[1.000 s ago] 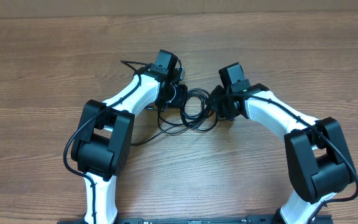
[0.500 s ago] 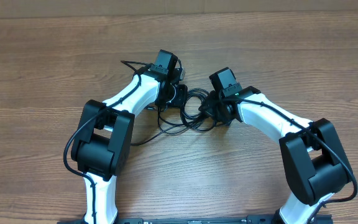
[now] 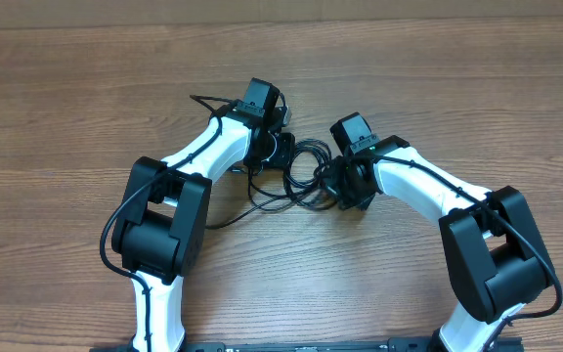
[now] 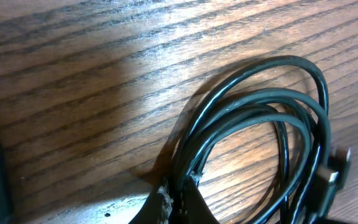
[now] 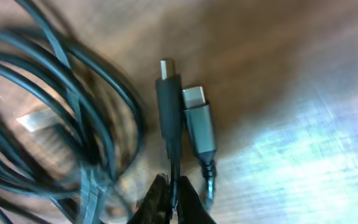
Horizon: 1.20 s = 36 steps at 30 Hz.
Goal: Untangle cables
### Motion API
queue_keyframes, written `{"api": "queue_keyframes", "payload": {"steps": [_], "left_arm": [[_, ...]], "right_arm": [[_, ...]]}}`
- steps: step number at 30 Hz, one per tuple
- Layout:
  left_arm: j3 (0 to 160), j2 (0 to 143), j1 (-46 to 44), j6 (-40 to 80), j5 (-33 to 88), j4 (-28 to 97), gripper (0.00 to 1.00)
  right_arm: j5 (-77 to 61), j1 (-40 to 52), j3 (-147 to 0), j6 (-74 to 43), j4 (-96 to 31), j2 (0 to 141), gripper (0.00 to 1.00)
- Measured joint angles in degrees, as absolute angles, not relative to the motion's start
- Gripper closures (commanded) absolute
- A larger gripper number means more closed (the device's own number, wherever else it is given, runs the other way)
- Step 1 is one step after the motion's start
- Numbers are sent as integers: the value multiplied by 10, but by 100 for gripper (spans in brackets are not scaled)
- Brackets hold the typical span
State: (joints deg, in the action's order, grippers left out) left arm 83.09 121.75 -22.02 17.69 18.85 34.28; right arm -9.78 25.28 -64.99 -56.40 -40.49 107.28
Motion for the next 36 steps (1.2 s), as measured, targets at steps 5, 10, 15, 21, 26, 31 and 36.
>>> {"api": "queue_keyframes", "payload": {"steps": [5,10,15,21,26,31,36], "left_arm": [[831,1218,-220,177,189,343,96],[831,1218,-220,177,189,343,96],[831,1218,-220,177,194,343,96],[831,1218,-220,177,195,343,96],[831,1218,-220,177,195,343,96],[831,1218,-220,177,195,343,96],[831,1218,-220,177,195,343,96]], "right_arm": [[-148,253,-650,-570,-440,1073,96],[-179,253,-650,-571,-472,1073,96],[-201,253,-650,-572,-502,1073,96],[-214,252,-651,-565,-514,1073,96],[-234,251,-690,-535,-562,1073,96],[-240,251,-747,-502,-583,1073,96],[-212,251,-753,-498,-549,1073,96]]}}
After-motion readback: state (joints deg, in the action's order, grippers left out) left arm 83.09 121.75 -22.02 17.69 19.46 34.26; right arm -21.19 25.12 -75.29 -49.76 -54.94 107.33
